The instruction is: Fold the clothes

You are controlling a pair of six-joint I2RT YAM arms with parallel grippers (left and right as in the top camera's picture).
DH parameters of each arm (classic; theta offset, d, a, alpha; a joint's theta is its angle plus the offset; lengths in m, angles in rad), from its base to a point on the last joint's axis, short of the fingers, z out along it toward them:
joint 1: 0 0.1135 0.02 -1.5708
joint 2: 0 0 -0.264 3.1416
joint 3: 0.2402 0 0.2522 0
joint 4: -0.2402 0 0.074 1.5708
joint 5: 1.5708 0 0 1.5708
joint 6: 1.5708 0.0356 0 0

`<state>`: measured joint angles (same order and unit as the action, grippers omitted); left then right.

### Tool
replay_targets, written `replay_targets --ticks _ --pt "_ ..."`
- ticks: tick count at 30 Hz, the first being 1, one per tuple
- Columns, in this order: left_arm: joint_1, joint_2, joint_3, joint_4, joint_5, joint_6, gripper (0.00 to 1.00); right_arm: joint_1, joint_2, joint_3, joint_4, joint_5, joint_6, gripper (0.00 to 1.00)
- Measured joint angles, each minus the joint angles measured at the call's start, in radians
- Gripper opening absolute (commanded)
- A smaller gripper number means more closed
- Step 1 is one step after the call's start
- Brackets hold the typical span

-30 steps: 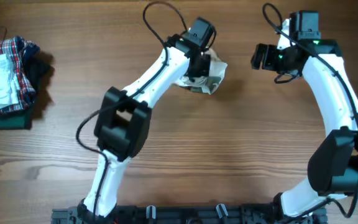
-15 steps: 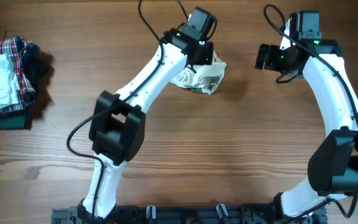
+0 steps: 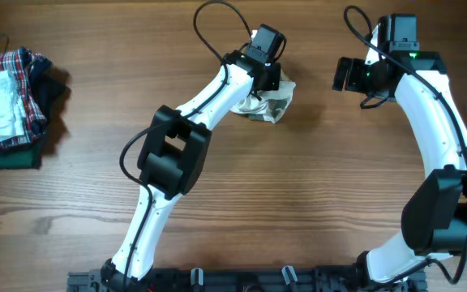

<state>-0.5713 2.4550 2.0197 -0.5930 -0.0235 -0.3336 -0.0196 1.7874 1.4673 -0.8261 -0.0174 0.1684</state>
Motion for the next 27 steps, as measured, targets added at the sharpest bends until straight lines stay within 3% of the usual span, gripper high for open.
replay_targets --ticks 2,5,8,14,24,27 --pt "-0.002 -0.027 0.0 -0.019 -0.009 0.003 0.43 0.0 0.0 0.0 0.0 0.0 0.0 1.0" --pt "-0.023 -0.157 0.004 -0.043 -0.017 0.015 0.65 0.0 0.0 0.0 0.0 0.0 0.0 1.0" --pt "-0.068 -0.225 0.029 -0.115 -0.04 0.064 0.74 0.0 0.0 0.0 0.0 0.0 0.0 0.99" --pt "-0.111 -0.145 0.006 -0.238 -0.109 0.105 0.76 0.0 0.0 0.0 0.0 0.0 0.0 1.0" --pt "-0.138 -0.037 -0.001 -0.238 -0.126 0.112 0.77 0.0 0.0 0.0 0.0 0.0 0.0 0.99" --pt "-0.147 -0.026 -0.001 -0.237 -0.14 0.117 0.83 0.0 0.0 0.0 0.0 0.0 0.0 1.0"
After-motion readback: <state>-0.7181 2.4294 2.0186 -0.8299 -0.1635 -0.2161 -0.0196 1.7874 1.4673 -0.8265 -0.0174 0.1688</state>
